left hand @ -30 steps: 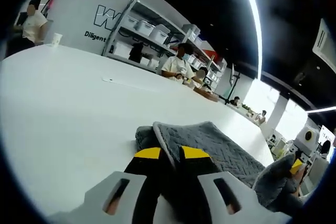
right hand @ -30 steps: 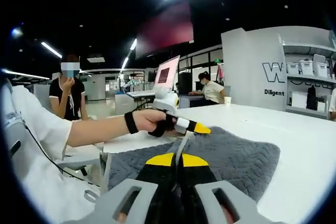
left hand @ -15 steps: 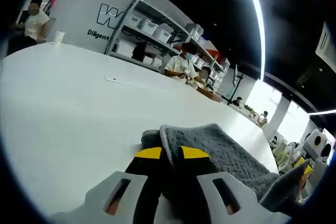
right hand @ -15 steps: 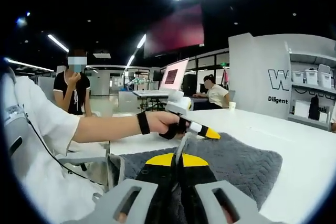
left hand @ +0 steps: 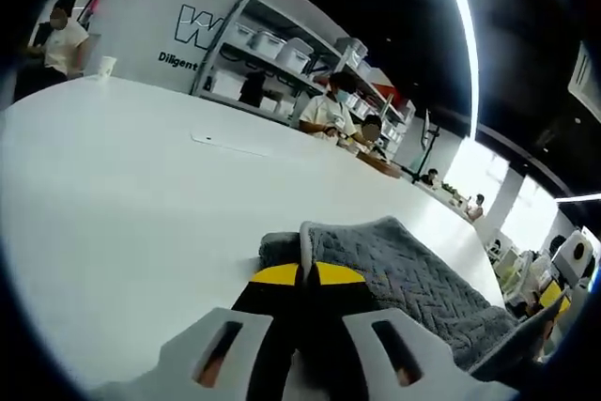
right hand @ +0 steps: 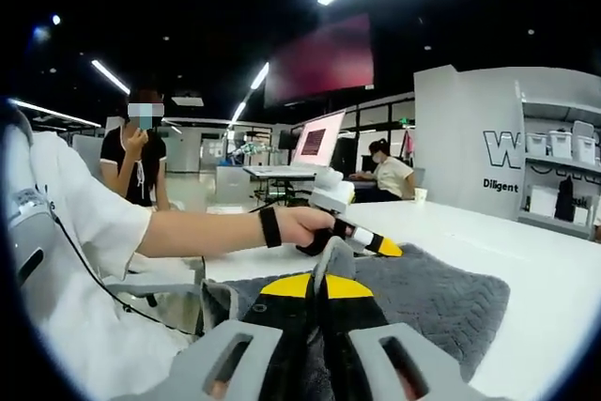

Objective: Open the folded towel by lifting each exposed corner and separating the folded layers until the towel lies flat within the target outline without major curled edges

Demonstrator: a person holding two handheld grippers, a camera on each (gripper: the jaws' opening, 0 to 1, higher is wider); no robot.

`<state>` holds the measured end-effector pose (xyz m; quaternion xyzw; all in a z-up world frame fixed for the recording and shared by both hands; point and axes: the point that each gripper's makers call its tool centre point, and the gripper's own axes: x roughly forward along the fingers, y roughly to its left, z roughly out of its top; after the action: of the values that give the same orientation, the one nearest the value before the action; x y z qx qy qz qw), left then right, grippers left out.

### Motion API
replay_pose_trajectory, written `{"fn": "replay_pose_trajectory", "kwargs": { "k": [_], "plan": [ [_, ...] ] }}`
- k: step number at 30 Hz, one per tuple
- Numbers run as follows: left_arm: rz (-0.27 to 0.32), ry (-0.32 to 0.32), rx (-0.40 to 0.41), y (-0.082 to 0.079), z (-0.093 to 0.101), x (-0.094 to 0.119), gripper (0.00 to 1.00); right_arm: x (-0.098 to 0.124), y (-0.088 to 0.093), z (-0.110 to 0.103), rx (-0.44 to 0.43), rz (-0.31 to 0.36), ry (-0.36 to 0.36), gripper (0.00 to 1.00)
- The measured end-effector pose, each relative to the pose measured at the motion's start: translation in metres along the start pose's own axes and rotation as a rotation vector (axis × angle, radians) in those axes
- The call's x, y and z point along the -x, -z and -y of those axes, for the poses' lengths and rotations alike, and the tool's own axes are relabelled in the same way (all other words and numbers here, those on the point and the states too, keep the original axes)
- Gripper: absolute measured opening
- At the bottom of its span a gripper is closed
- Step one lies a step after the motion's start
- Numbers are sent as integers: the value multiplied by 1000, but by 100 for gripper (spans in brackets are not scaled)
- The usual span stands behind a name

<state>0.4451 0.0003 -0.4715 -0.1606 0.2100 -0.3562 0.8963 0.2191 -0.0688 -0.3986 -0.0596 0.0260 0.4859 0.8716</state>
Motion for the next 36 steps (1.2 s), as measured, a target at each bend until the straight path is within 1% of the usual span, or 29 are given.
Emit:
{"fn": "replay_pose_trajectory", "kwargs": {
  "k": [3, 7, 8, 11, 16, 18, 19, 21, 23, 25, 26, 28, 31, 32, 33, 36],
  "plan": [
    [7, 0, 10, -2, 1, -1, 1, 2, -3, -5, 9, 15, -6, 0],
    [15, 20, 21, -5, 6, -2, 1, 3, -7, -11, 50, 18, -13, 0],
    [14, 21, 20, -5, 6, -2, 1, 3, -9, -14, 47, 26, -19, 0],
    [17, 17, 28, -8, 5, -2, 1, 1, -9, -20, 59, 22, -29, 0],
    [49, 29, 49, -19, 8, -1, 1, 1, -13, -25, 72, 28, -36, 0],
    [73, 38, 37, -26, 10, -1, 1, 2, -13, -26, 94, 27, -32, 0],
    [75, 36, 48, -27, 11, 0, 1, 2, -13, -26, 94, 25, -26, 0],
    [95, 31, 36, -35, 12, 0, 0, 2, -14, -28, 107, 34, -28, 0],
    [91, 32, 31, -37, 13, -2, 0, 3, -15, -30, 98, 37, -31, 0],
    [89, 28, 47, -38, 11, -2, 0, 3, -17, -34, 120, 43, -38, 0],
    [90, 21, 75, -39, 9, -2, 0, 3, -17, -35, 119, 44, -40, 0],
    [97, 22, 78, -41, 9, -3, 0, 2, -20, -40, 133, 57, -53, 0],
    [94, 38, 94, -42, 12, -4, 0, 1, -22, -45, 158, 59, -60, 0],
    [101, 56, 110, -44, 14, -5, 0, 1, -22, -46, 165, 62, -65, 0],
    [105, 59, 127, -46, 14, -5, 0, 1, -23, -47, 166, 65, -65, 0],
    [121, 69, 162, -53, 15, -5, 0, 1, -28, -48, 168, 95, -72, 0]
  ]
}}
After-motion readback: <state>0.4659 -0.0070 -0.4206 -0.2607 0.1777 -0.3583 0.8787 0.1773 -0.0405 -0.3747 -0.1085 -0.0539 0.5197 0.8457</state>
